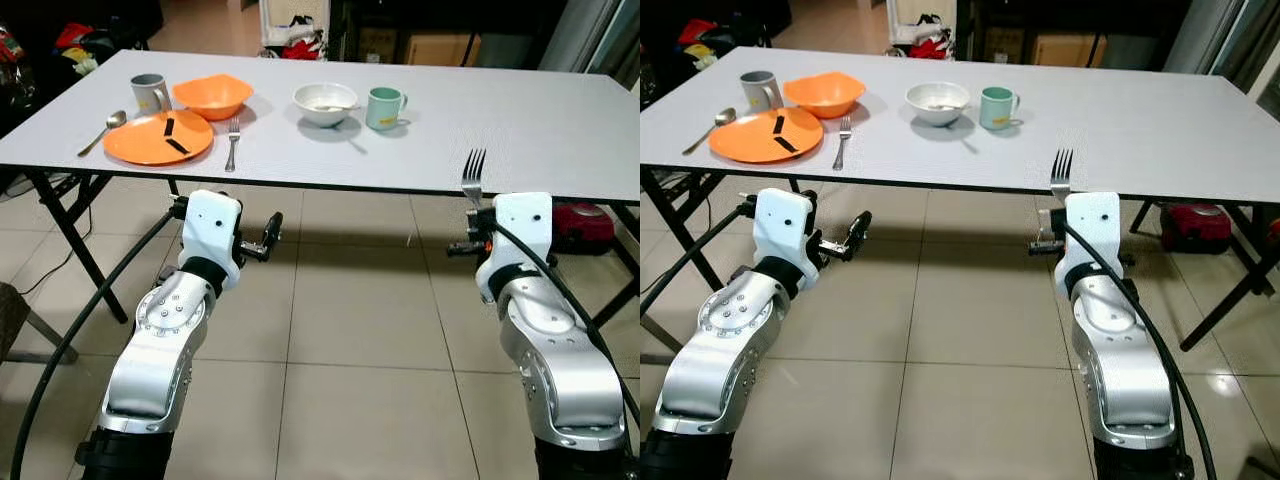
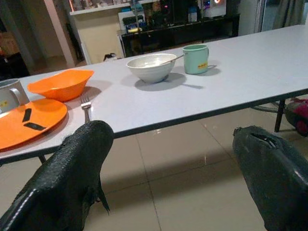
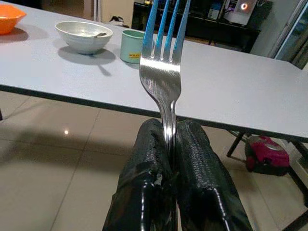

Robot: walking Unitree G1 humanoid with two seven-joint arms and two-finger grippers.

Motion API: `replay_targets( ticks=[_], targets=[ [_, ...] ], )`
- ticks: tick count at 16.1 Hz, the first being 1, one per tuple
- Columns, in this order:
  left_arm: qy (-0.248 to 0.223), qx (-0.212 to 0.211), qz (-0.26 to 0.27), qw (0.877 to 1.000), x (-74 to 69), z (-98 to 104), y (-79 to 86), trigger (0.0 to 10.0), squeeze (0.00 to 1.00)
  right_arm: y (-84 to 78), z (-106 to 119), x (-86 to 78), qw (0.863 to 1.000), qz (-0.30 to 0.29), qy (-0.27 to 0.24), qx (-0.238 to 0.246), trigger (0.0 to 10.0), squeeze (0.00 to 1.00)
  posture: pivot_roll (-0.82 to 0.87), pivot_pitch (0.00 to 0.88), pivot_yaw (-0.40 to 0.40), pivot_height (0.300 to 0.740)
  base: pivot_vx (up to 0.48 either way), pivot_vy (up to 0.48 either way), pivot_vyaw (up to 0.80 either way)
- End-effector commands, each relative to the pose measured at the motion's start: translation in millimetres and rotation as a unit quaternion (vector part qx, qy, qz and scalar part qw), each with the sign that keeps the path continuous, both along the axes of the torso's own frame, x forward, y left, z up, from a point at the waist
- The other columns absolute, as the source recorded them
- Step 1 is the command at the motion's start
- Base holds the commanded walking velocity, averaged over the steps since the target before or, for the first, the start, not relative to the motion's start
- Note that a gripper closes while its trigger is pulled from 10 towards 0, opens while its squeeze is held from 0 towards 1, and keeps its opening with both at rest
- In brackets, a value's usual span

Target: Setting the table

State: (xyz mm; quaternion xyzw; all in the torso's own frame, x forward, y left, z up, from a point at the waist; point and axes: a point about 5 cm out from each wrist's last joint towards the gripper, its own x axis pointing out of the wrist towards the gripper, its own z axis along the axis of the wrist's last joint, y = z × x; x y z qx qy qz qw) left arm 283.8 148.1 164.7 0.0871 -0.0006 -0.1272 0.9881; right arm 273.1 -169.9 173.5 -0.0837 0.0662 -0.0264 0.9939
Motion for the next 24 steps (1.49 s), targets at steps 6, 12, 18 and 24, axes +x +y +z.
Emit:
replay_targets(
  ticks=[6, 12, 18, 24],
  targets=[
    [-0.006, -0.016, 0.025, 1.000, -1.1, -5.9, 15.1, 10.0, 0.00, 3.5, -6.5, 1.6, 0.999, 0.020, -0.014, 0.021, 10.0, 0.00, 0.05, 0.000, -0.006, 0.740, 0.323, 0.000, -0.20],
    [-0.017, -0.013, 0.037, 0.999, -7.4, -11.9, 30.2, 10.0, 0.00, 7.4, -18.2, -4.3, 0.997, 0.039, -0.055, 0.022, 10.0, 0.00, 0.07, 0.000, -0.014, 0.740, 0.326, 0.000, 0.00],
    [-0.022, -0.025, 0.039, 0.999, -9.8, -15.1, 28.9, 10.0, 0.00, 3.5, -32.2, -15.9, 0.992, 0.052, -0.061, 0.093, 10.0, 0.00, 0.06, 0.000, -0.005, 0.740, 0.326, 0.000, 0.00],
    [-0.026, -0.026, 0.024, 0.999, -7.4, -12.2, 22.9, 10.0, 0.00, 4.0, -26.9, -12.2, 0.994, 0.059, -0.056, 0.077, 10.0, 0.00, 0.06, 0.000, 0.001, 0.740, 0.327, 0.000, 0.00]
  ],
)
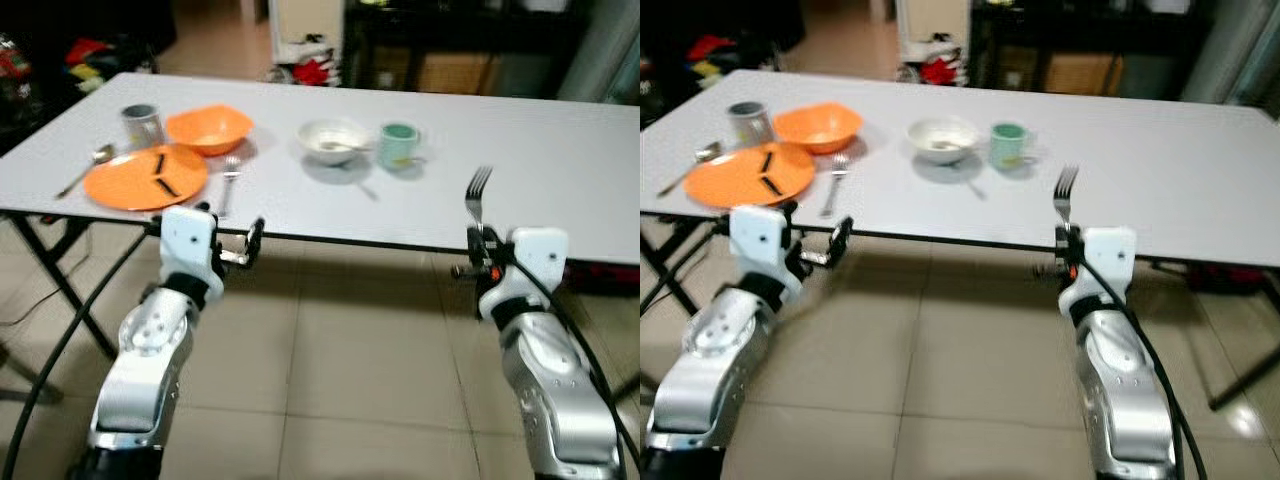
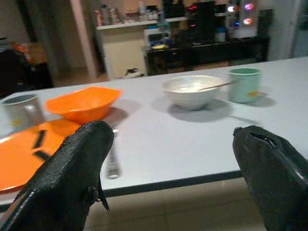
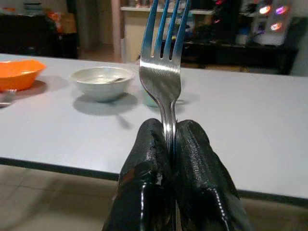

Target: Setting the table

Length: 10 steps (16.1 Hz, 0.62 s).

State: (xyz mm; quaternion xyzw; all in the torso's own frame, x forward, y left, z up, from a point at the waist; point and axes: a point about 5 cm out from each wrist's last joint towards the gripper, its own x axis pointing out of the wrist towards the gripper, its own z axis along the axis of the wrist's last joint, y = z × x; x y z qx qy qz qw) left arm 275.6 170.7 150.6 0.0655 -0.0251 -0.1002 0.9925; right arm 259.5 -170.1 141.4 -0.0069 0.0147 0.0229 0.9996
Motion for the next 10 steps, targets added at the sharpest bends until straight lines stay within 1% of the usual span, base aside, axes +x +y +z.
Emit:
replay_targets(
  ticks=[1, 3, 5, 7, 9, 10],
  targets=[
    [-0.005, 0.000, -0.008, 1.000, 0.8, 3.0, -1.6, 10.0, 0.00, 3.8, 6.9, 2.1, 1.000, 0.009, -0.009, -0.004, 10.0, 0.00, 0.06, 0.000, -0.005, 0.740, 0.326, 0.000, 0.00],
    [0.002, -0.002, 0.010, 1.000, 1.5, -1.2, 1.0, 10.0, 0.00, 1.0, 8.6, 6.2, 0.999, 0.000, -0.018, -0.033, 10.0, 0.00, 0.06, 0.000, -0.001, 0.740, 0.328, 0.000, 0.00],
    [0.000, 0.001, -0.004, 1.000, 1.9, 0.4, -3.5, 10.0, 0.00, 2.6, 10.1, 6.4, 0.999, 0.013, -0.014, -0.029, 10.0, 0.00, 0.06, 0.000, -0.011, 0.740, 0.328, 0.000, 0.00],
    [0.003, 0.001, 0.006, 1.000, 1.4, -1.4, -0.6, 10.0, 0.00, 5.3, 8.9, 7.7, 0.999, 0.017, -0.007, -0.032, 10.0, 0.00, 0.06, 0.000, -0.007, 0.740, 0.328, 0.000, 0.00],
    [0.001, 0.002, -0.003, 1.000, 1.6, 0.0, -2.8, 10.0, 0.00, 6.1, 9.7, 7.8, 0.999, 0.022, -0.001, -0.024, 10.0, 0.00, 0.07, 0.000, -0.010, 0.740, 0.330, 0.000, 0.00],
    [0.001, 0.003, 0.001, 1.000, 1.5, -0.4, -1.4, 10.0, 0.00, 8.8, 9.0, 8.3, 0.999, 0.035, 0.004, -0.021, 10.0, 0.00, 0.07, 0.000, -0.012, 0.740, 0.330, 0.000, 0.00]
  ],
)
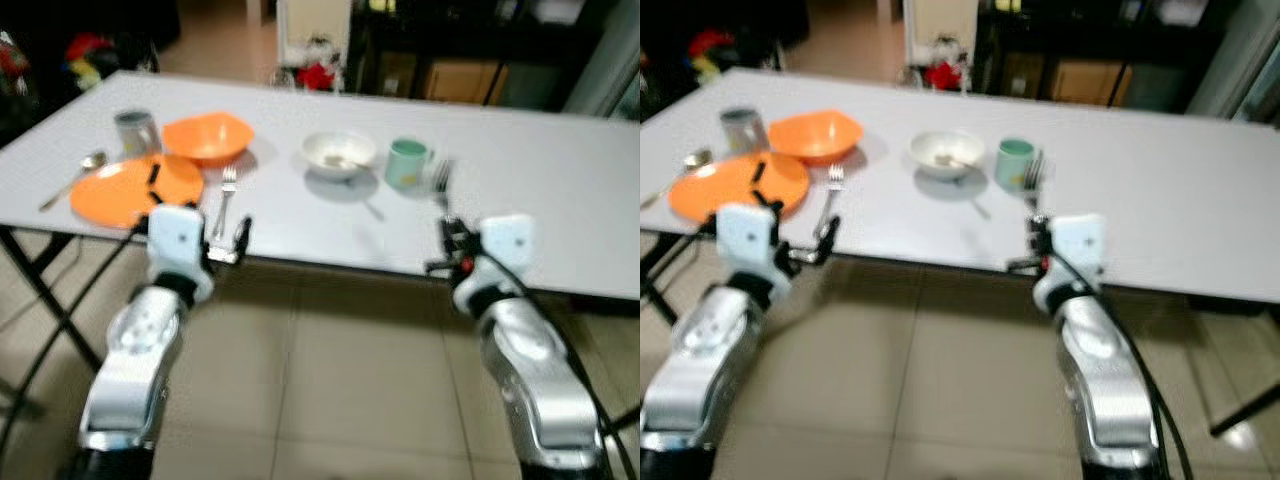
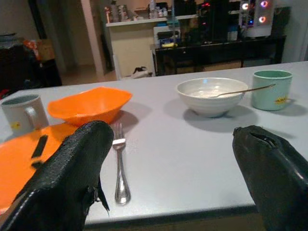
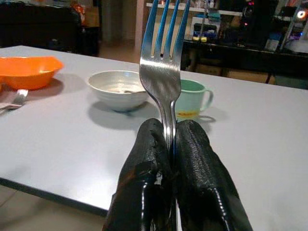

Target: Setting the table

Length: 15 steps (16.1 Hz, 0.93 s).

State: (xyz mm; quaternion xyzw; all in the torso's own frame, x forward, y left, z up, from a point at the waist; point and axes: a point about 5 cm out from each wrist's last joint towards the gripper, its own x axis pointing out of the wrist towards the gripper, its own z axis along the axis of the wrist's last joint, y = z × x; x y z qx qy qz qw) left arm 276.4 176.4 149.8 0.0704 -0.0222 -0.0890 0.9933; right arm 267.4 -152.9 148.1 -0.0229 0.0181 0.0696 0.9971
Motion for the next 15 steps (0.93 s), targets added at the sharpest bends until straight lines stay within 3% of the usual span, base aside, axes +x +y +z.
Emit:
replay_targets(
  ticks=[1, 15],
  targets=[
    [0.000, -0.001, -0.008, 1.000, 0.4, -0.8, -6.2, 10.0, 0.00, -6.8, 1.9, 0.6, 1.000, -0.005, 0.002, -0.005, 10.0, 0.00, 0.07, 0.000, -0.010, 0.740, 0.334, 0.000, 0.00],
    [0.000, 0.000, -0.021, 1.000, 2.5, -0.1, -10.2, 10.0, 0.00, -0.2, 3.7, 2.1, 0.999, 0.018, 0.009, -0.042, 10.0, 0.00, 0.06, 0.000, -0.008, 0.740, 0.330, 0.000, 0.00]
  ],
)
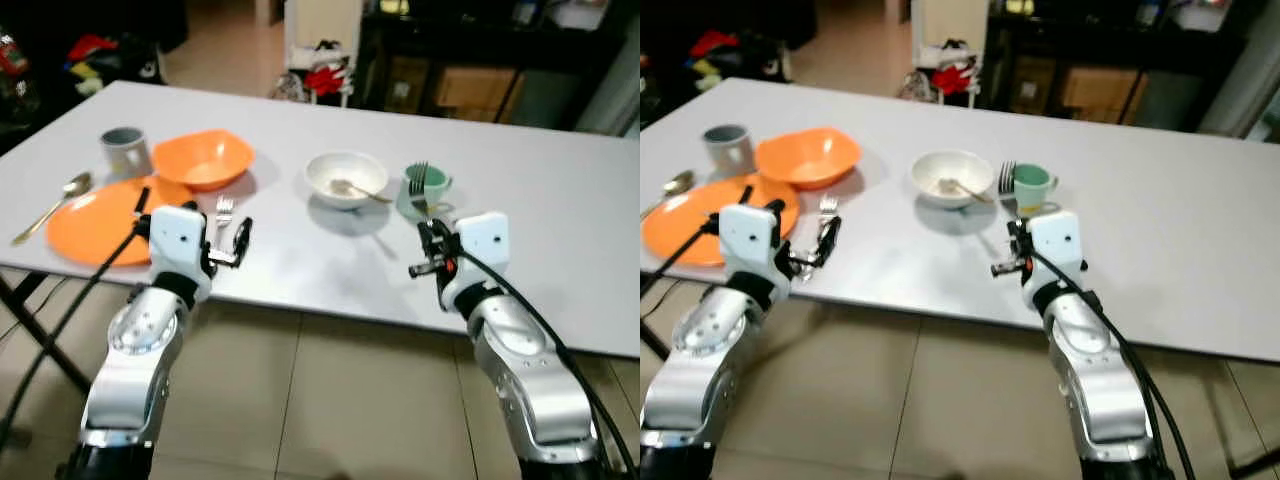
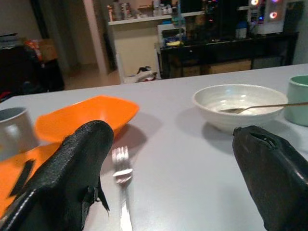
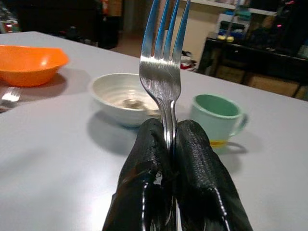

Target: Setting the table

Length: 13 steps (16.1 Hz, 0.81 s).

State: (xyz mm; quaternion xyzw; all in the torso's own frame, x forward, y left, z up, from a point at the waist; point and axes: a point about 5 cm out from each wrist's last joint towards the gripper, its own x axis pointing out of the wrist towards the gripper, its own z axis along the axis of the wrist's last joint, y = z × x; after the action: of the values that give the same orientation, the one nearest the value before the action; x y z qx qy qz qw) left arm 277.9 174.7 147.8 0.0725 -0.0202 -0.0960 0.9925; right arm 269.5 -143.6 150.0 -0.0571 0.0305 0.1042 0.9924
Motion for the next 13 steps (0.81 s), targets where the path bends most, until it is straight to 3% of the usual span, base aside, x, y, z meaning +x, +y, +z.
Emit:
replay_targets(
  ticks=[1, 13],
  targets=[
    [-0.002, -0.001, -0.015, 1.000, 1.0, 1.8, -8.2, 10.0, 0.00, -8.9, 2.2, 0.0, 1.000, -0.016, -0.003, -0.011, 10.0, 0.00, 0.06, 0.000, -0.006, 0.740, 0.330, 0.000, 0.00],
    [-0.001, 0.002, -0.026, 1.000, 4.5, 2.2, -11.7, 10.0, 0.00, -7.8, 6.8, 1.3, 1.000, -0.015, -0.009, -0.005, 10.0, 0.00, 0.06, 0.000, 0.003, 0.740, 0.331, 0.000, 0.00]
  ],
)
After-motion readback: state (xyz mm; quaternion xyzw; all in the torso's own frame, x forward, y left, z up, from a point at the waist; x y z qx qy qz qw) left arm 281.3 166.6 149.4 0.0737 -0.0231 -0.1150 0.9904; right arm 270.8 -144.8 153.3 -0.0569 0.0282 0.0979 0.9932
